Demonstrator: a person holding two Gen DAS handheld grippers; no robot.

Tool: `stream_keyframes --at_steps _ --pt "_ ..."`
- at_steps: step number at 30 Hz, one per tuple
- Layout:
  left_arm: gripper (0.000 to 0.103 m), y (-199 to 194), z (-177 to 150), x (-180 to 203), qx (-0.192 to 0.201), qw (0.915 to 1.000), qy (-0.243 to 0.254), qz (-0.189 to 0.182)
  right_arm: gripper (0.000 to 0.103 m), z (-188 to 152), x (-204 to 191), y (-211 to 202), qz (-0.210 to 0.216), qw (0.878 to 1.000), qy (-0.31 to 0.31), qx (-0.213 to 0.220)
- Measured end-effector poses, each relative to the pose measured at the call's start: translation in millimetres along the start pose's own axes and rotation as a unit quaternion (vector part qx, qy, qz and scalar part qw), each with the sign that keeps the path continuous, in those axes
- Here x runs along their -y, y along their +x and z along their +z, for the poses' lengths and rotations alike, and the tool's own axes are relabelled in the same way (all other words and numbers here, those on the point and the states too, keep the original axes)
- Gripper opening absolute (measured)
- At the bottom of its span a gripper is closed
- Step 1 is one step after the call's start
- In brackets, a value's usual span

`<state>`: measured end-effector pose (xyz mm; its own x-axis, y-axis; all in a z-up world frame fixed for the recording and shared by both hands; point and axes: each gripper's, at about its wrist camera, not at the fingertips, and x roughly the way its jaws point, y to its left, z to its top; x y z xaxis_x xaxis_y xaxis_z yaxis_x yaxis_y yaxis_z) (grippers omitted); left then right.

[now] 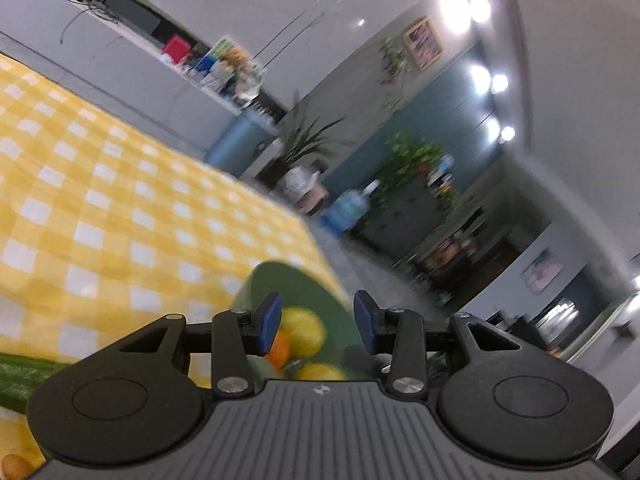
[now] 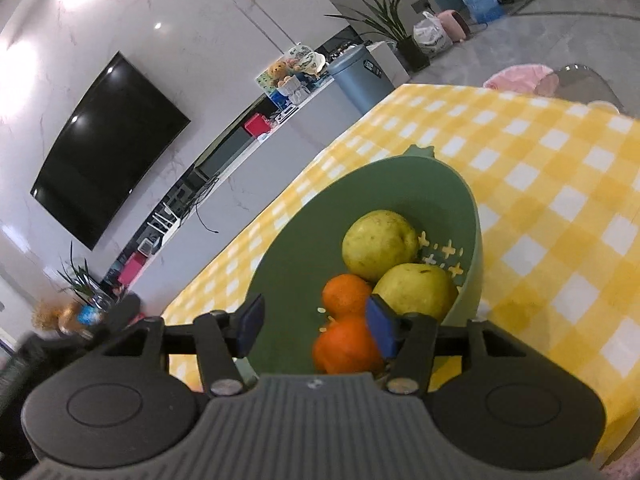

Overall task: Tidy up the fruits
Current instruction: 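Carry both oranges over the green colander and open both tools inside, then move the left tool to the orange by the brown fruits and close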

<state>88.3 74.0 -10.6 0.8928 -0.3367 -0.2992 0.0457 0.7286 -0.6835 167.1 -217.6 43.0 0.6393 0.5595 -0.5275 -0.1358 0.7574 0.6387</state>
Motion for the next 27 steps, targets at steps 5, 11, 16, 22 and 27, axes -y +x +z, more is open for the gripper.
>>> stream_keyframes --at_steps 5,11,16,22,27 --pt "0.044 6.4 -15.8 4.4 -0.053 0.9939 0.054 0.081 0.054 0.6 1.2 -5.2 0.000 1.000 0.004 0.002" --pt "0.052 -11.5 -35.2 16.4 -0.147 0.9768 0.134 0.079 0.054 1.9 1.0 -4.9 -0.004 1.000 -0.003 0.002" --pt "0.059 -33.0 -55.0 22.1 -0.219 0.9519 0.185 0.108 0.054 1.9 0.8 -5.6 -0.005 1.000 -0.005 0.003" --pt "0.059 -51.2 -54.1 18.7 -0.264 0.9234 0.189 0.205 0.054 1.3 -1.5 -4.9 -0.012 1.000 -0.014 0.005" --pt "0.059 -66.4 -39.8 8.1 -0.274 0.9145 0.121 0.272 0.054 0.3 -4.0 -4.2 -0.013 1.000 -0.013 0.003"
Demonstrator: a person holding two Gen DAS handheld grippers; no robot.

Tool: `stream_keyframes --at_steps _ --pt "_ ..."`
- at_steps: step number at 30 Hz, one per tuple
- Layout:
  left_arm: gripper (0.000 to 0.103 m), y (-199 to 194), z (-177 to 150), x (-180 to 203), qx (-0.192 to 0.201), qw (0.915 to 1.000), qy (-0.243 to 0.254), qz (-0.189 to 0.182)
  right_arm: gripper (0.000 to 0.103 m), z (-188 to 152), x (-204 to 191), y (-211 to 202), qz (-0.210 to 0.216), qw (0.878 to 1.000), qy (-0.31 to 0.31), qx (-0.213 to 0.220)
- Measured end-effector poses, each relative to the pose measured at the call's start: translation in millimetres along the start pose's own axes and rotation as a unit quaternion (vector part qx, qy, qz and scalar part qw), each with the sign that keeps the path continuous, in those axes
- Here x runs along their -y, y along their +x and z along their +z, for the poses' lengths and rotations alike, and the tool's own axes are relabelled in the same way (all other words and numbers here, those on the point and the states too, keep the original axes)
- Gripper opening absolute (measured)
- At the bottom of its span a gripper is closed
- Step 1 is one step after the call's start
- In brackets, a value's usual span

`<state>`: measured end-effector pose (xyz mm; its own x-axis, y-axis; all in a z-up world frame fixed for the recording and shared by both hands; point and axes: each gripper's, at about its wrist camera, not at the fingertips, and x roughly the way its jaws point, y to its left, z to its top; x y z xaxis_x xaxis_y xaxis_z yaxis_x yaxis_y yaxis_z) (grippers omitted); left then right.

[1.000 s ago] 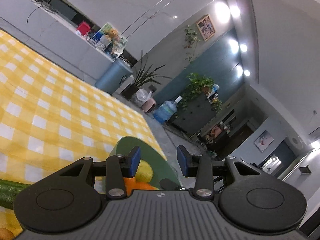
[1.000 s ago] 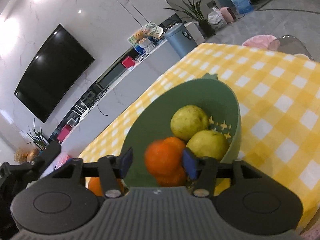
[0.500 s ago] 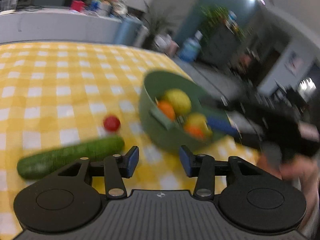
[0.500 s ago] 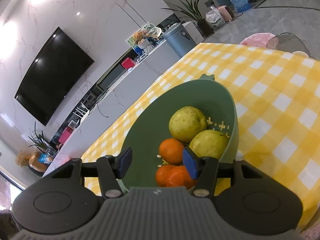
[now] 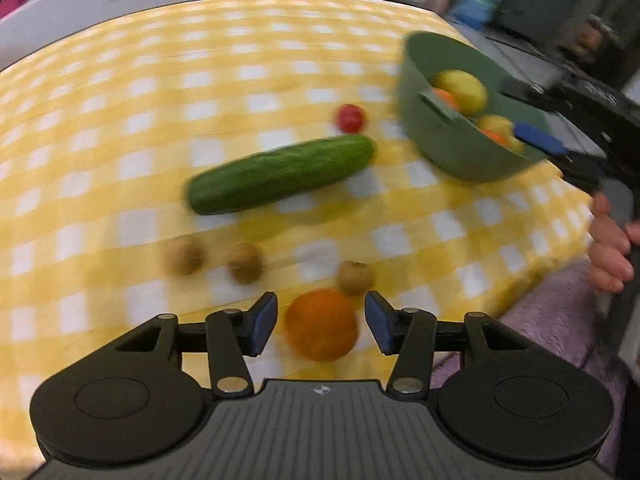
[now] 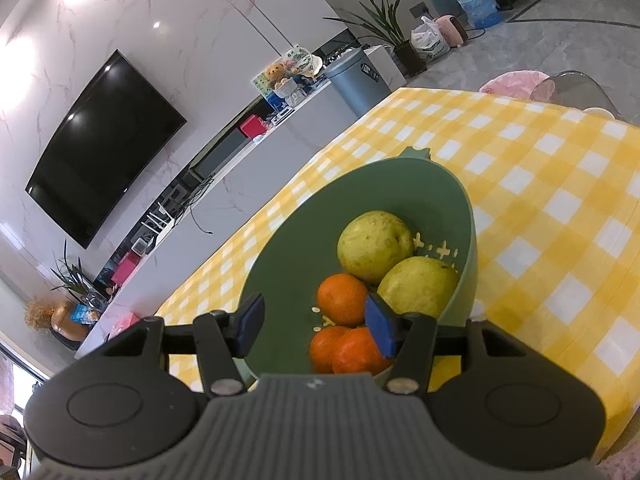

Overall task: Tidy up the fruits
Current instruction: 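Move the left tool to the orange by the brown fruits and close, then carry the orange in the left tool into the colander and open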

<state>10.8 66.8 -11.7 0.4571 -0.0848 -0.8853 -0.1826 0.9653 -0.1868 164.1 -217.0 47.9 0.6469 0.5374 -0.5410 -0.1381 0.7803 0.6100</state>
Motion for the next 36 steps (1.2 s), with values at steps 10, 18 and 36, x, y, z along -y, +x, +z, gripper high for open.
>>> stream_keyframes --at_steps 10,18,36 --pt "0.063 24.2 -7.9 16.9 0.006 0.9980 0.018 0.060 0.052 -4.2 -1.4 -6.0 -0.009 1.000 -0.001 0.003" --pt "0.051 30.2 -11.1 14.7 0.048 0.9981 -0.001 0.039 0.052 -1.1 4.4 -5.4 -0.004 1.000 0.015 0.008" --pt "0.050 -38.6 17.0 42.2 0.176 0.9749 0.055 -0.124 0.053 14.1 27.4 -38.7 0.022 0.995 0.079 0.062"
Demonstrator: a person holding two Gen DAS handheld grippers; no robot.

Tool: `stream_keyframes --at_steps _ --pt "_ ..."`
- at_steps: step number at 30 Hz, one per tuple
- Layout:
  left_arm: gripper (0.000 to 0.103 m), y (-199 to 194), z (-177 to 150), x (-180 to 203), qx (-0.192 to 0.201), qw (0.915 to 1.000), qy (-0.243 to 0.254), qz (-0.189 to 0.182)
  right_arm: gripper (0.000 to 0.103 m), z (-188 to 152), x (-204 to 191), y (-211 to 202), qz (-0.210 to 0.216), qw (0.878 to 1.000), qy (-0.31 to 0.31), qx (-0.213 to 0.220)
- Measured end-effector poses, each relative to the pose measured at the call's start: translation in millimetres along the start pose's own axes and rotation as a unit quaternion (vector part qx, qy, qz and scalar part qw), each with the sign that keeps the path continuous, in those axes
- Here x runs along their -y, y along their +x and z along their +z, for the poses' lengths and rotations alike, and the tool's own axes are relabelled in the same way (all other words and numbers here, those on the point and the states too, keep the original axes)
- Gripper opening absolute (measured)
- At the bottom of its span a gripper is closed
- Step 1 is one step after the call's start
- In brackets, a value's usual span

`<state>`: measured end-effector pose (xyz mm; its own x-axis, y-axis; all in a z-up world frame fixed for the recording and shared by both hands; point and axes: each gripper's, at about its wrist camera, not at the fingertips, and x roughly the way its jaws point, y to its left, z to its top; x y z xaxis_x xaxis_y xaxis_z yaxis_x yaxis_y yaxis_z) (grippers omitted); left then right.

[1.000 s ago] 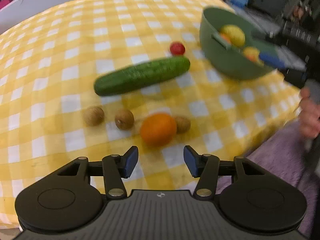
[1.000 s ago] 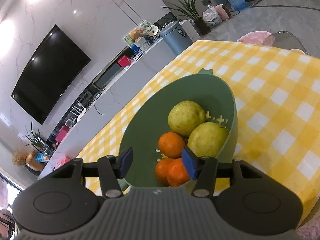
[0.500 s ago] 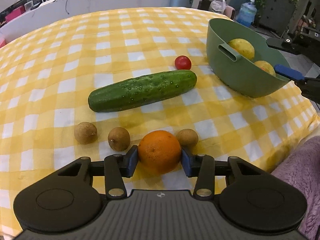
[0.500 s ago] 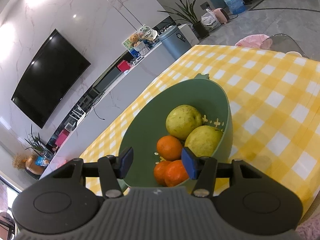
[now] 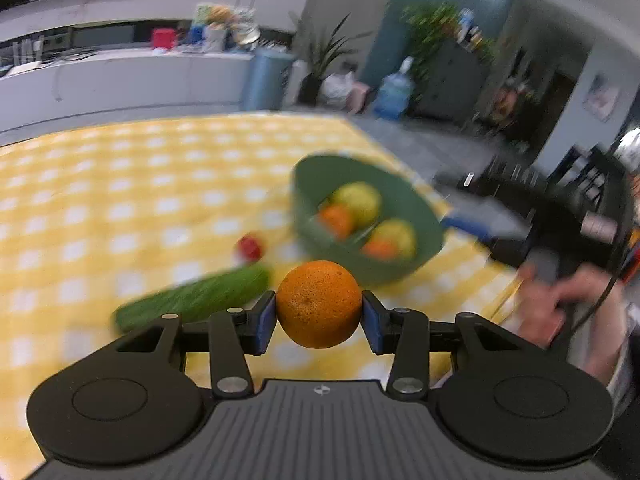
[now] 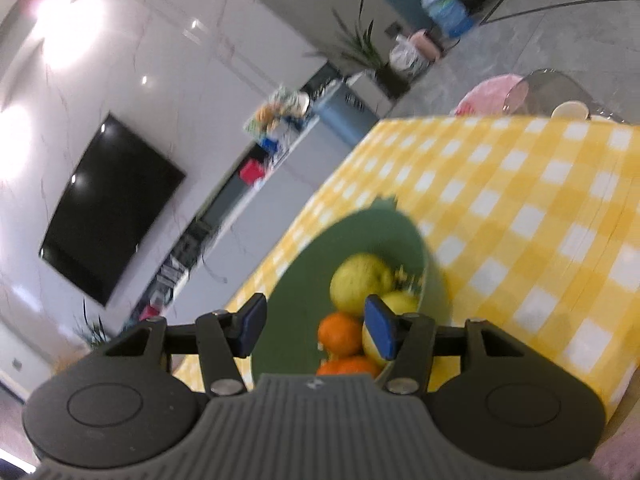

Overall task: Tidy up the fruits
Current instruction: 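Carry the orange in the left tool into the colander and open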

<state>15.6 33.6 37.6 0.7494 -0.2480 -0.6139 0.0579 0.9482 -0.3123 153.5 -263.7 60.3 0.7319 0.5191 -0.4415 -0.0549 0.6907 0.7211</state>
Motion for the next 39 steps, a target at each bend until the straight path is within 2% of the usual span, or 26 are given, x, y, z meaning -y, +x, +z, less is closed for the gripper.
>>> stream_keyframes --at_steps 4,10,13,16,18,22,28,30,33,39 --pt "0.050 38.5 26.7 8.3 0.000 0.9988 -0.028 -0.039 0.053 4.5 9.5 0.6 0.004 1.000 0.028 -0.007" --pt "0.050 108.6 51.4 7.6 -0.045 0.9909 -0.087 -0.093 0.053 6.1 11.0 4.3 0.007 0.999 0.029 -0.019" --pt "0.050 129.5 55.2 10.6 -0.056 0.9899 -0.088 -0.097 0.053 5.8 11.5 8.4 0.010 0.999 0.024 -0.027" --pt "0.053 142.3 56.8 13.5 -0.064 0.9913 -0.090 -0.072 0.053 7.7 14.9 12.8 0.005 0.999 0.033 -0.033" --pt "0.057 144.0 56.9 13.5 -0.058 0.9928 -0.081 -0.067 0.053 9.1 21.3 7.0 0.004 0.998 0.057 -0.009" --pt "0.062 138.4 55.8 4.1 -0.045 0.9908 -0.098 -0.082 0.051 12.2 22.9 1.5 0.002 0.999 0.050 0.012" --pt "0.062 122.9 47.7 -7.2 -0.033 0.9879 -0.127 -0.082 0.046 9.9 23.6 9.4 0.001 0.998 0.053 -0.016" --pt "0.063 113.8 45.8 -9.7 -0.019 0.9877 -0.133 -0.080 0.031 8.8 19.9 10.5 0.002 0.999 0.038 -0.018" --pt "0.064 99.3 43.7 -10.7 0.003 0.9895 -0.130 -0.064 0.021 5.3 11.7 14.2 0.013 0.999 0.012 -0.031" --pt "0.069 73.0 42.1 -11.3 0.019 0.9908 -0.130 -0.033 0.021 -3.3 -6.0 18.2 0.008 0.998 -0.050 -0.039"
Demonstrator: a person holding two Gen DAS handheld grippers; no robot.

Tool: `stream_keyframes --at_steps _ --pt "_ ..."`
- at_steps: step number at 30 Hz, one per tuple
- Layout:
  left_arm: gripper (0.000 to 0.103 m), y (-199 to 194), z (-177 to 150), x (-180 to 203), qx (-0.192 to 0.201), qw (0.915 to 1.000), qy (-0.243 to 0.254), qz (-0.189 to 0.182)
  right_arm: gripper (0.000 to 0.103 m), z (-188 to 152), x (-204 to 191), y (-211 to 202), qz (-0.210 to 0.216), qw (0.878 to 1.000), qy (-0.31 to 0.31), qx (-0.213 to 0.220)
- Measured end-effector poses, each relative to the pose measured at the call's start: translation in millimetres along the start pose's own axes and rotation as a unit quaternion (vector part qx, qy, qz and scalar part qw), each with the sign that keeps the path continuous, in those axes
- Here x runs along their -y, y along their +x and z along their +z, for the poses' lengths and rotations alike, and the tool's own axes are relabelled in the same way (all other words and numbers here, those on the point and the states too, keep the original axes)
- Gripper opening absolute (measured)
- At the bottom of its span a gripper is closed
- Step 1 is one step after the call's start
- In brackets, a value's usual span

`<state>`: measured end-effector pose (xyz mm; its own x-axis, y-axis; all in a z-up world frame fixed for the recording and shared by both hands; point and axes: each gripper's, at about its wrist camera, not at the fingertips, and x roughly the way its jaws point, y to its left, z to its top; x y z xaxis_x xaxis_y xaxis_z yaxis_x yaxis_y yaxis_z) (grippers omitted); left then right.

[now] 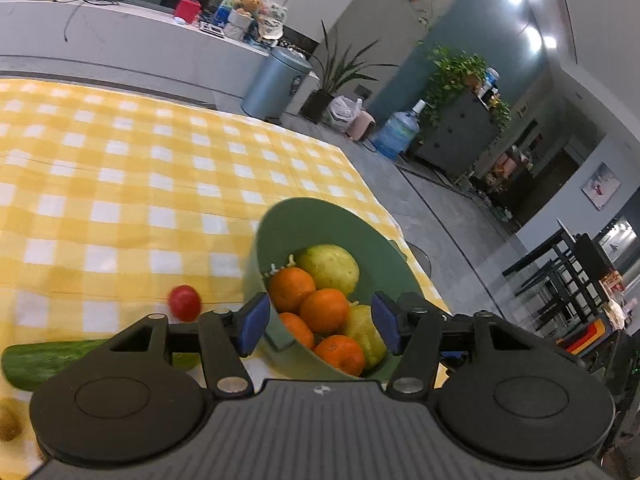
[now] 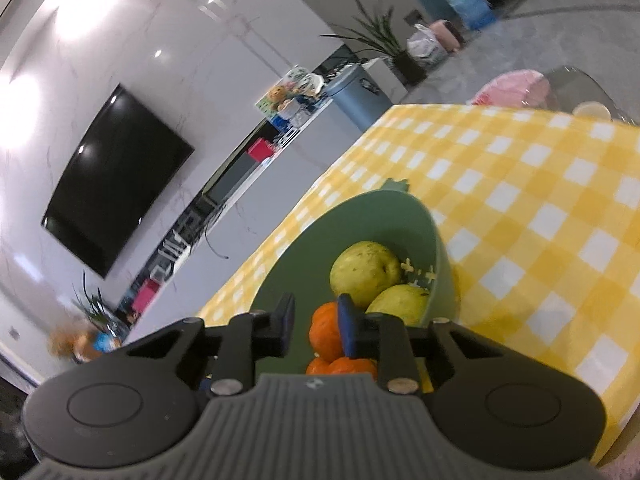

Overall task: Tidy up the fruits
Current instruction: 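Carry the orange in the left tool into the colander and open, then withdraw both open tools toward the small brown round fruits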

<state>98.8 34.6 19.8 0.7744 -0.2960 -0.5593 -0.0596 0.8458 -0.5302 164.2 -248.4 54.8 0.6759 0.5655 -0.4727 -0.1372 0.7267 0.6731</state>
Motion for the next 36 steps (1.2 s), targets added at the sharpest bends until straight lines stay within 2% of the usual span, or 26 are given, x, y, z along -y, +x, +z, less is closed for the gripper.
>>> stream_keyframes --at_steps 8,17,23,27,32,36 --pt "0.069 -26.7 -2.1 -4.7 0.004 0.9976 0.005 0.070 0.021 -14.7 -27.1 9.3 -0.006 0.996 -0.085 -0.017" --pt "0.069 -56.6 -7.1 -4.0 0.021 0.9858 0.018 0.166 0.021 -35.4 -47.7 10.1 0.023 0.988 -0.143 -0.048" --pt "0.069 -77.9 -10.0 -16.6 0.003 0.9747 0.004 0.223 0.021 -47.5 -59.6 17.6 0.034 0.981 -0.174 -0.076" --pt "0.069 -97.8 -14.3 -33.6 -0.012 0.9611 -0.021 0.275 0.021 -55.2 -66.4 24.4 0.041 0.975 -0.194 -0.100" --pt "0.069 -122.4 -21.7 -67.7 -0.050 0.9512 -0.040 0.302 0.021 -65.6 -74.0 30.4 0.043 0.964 -0.232 -0.123" --pt "0.067 -138.0 -31.0 -93.3 -0.082 0.9438 -0.050 0.316 0.021 -75.2 -76.3 40.2 0.025 0.956 -0.252 -0.145"
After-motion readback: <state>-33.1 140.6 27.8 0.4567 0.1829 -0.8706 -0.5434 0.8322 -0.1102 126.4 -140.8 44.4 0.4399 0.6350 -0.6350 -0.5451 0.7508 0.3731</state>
